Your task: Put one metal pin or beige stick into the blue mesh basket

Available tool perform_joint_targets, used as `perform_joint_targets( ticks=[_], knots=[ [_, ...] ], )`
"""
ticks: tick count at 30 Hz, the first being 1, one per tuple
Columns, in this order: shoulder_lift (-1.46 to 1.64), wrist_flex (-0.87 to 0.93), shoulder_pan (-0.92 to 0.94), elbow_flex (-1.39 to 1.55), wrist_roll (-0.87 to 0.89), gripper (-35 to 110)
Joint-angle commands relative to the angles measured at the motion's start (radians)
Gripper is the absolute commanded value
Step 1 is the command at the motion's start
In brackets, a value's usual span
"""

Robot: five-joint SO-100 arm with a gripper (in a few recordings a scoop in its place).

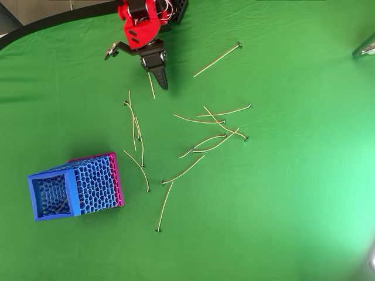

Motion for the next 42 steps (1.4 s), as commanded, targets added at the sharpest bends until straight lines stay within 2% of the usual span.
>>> perform_joint_targets(
  ticks=[1,28,42],
  knots=[
    [0.009,0.002,-0.005,0.005,-0.008,1],
    [0.008,-0.003,-0.009,0.0,-0.006,1],
    [-0.067,0.11,-0.026,-0.138,-0.018,0]
  ],
)
